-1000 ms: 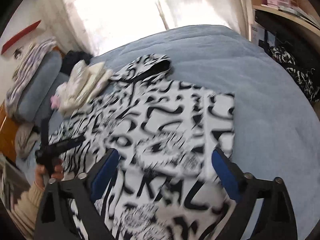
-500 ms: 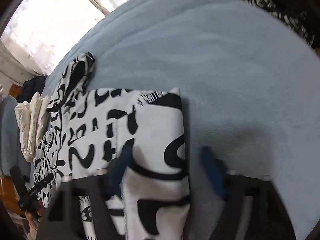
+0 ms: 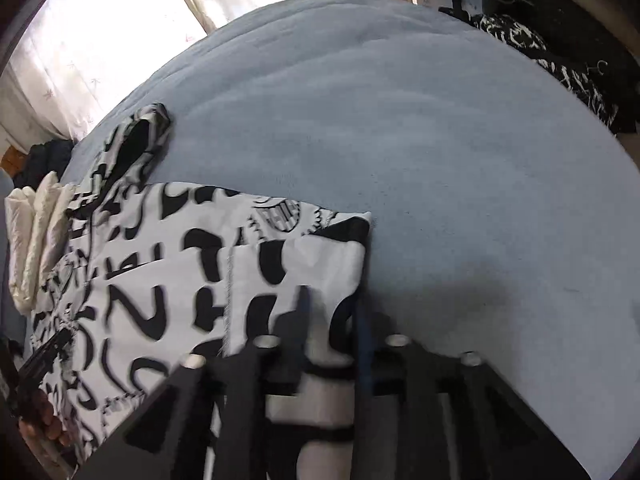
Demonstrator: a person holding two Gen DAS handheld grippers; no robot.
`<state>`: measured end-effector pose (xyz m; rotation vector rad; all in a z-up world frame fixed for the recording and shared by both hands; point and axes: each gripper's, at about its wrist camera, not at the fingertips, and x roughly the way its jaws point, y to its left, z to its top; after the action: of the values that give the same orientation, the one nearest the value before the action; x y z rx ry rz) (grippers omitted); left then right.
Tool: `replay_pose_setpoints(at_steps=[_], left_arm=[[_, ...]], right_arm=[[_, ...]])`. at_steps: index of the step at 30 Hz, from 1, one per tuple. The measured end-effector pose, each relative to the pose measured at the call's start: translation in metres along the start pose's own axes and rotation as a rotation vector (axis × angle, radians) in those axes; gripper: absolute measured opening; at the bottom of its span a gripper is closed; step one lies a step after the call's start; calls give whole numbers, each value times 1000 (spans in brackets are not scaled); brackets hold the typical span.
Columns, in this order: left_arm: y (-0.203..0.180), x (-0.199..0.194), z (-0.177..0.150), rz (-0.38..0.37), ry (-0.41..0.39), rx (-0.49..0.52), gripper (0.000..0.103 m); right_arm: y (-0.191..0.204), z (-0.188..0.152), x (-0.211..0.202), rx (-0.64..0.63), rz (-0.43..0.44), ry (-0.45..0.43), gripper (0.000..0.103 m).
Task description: Fold large clothes
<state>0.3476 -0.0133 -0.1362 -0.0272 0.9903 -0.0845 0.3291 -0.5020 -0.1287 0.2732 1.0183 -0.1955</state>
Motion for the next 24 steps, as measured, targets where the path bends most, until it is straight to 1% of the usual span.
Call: replay_pose_setpoints(at_steps=[2,3,4,5,7,8,9,10,11,13,14,15,17,18,19,20,21,22,23,24], left_arm=[[2,-16,-1,1,-21,15,14],[3,-27,-1,-5,-36,20,14],[1,-38,-3,-18,-53,36,14],[-1,-46,-4,-40,-72,53,14],[-12,-67,-10,-81,-117,98,14],[-17,-74,-13,-92,-124,106,14],[-23,-79,-16,-99,-116,102,14],[-27,-82,-18,-103,-94,83,14],[-29,-82,-22,-114,-71,59,14],[-35,-80,-31,-148,-48,7,14],[-38,-78,-37,-151,-48,-2,14],[-43,-75,-43,-149,-44,-8,14],[-52,-63,-56,-135,-15,-9,14],[-57,-55,-62,-124,7,-3,14],[-58,-46,-66,-115,23,3,14],[-61,-38,-70,-96,42,12,14],[-61,-31,-74,-77,56,17,14],[-60,-28,-76,-81,55,14,14],[-58,-28,-77,-95,50,5,14],[-56,-29,-77,-102,50,-1,14]], right_arm=[[14,-10,-35,-47,5,-49,43],[22,-15,-45,-59,13,-62,46],[30,-22,-59,-72,26,-76,55],[44,-30,-73,-87,52,-95,67],[70,-46,-92,-116,121,-117,79],[88,-56,-99,-138,165,-125,80],[107,-66,-103,-160,196,-122,80],[120,-76,-105,-163,215,-118,80],[135,-87,-103,-143,253,-104,80],[154,-106,-93,-104,293,-58,80],[165,-118,-83,-96,304,-18,80],[175,-129,-72,-105,298,29,79],[189,-151,-52,-157,243,96,65],[191,-160,-46,-191,197,107,62],[193,-165,-43,-216,172,101,59],[191,-169,-48,-244,142,78,57],[185,-171,-52,-255,92,62,56],[176,-171,-55,-261,36,45,56],[159,-170,-62,-262,-63,7,56],[140,-167,-64,-247,-132,-11,56]])
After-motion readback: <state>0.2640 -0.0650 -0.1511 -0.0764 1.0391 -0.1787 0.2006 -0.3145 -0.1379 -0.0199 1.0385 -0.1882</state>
